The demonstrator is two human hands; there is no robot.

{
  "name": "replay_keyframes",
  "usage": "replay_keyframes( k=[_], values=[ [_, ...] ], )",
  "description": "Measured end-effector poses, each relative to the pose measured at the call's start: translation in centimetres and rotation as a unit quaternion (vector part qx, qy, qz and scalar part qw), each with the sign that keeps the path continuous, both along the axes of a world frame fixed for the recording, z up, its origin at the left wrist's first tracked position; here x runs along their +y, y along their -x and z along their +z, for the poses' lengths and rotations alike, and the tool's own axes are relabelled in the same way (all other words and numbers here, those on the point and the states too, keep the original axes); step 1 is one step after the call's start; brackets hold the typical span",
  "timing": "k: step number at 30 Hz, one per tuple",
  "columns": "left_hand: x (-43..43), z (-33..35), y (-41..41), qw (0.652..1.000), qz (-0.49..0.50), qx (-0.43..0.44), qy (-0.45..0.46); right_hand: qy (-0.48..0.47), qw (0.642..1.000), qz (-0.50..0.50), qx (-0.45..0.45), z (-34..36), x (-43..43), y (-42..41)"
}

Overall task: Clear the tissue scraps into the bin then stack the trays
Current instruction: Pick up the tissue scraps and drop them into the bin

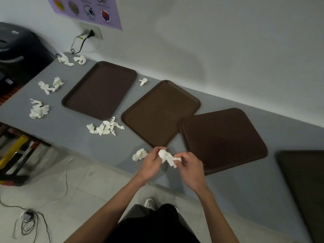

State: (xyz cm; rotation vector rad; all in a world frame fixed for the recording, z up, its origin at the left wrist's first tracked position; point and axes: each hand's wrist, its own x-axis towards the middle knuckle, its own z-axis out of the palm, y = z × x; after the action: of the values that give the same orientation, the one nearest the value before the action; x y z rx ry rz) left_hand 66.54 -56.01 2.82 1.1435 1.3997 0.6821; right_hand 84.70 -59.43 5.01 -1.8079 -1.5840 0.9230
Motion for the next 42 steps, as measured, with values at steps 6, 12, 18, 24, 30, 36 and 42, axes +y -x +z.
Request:
replay_keyframes(
  k=[6,12,18,24,30,36,42],
  values=[
    [-0.5,5.1,-3.6,0.918,0.087,-0.323,0.214,-0.028,0.998,0.047,-0.023,3.3,0.3,2.6],
    [0.2,4.6,-4.4,0.945,0.106,-0.263,0.162,-0.037,0.998,0.030,-0.033,4.7,-0.7,2.2],
    [-0.7,5.3,-4.8,0.942,0.135,-0.262,0.163,-0.082,0.996,0.038,0.003,3.8,-1.5,1.5],
    [-1.1,5.9,-5.6,0.933,0.150,-0.278,0.171,-0.089,0.993,0.031,-0.072,3.5,-1.2,1.6],
    [-1.0,4.0,-2.6,0.967,0.214,-0.114,0.079,0.042,0.985,0.120,0.117,5.5,-1.5,2.9],
    [-0.2,3.2,3.1,0.968,0.238,0.083,0.001,-0.025,0.991,0.013,0.132,4.3,-1.0,5.6],
    [1.3,2.7,9.0,0.967,0.237,0.094,0.007,-0.058,0.988,0.110,-0.087,-0.1,1.9,10.5]
  ],
)
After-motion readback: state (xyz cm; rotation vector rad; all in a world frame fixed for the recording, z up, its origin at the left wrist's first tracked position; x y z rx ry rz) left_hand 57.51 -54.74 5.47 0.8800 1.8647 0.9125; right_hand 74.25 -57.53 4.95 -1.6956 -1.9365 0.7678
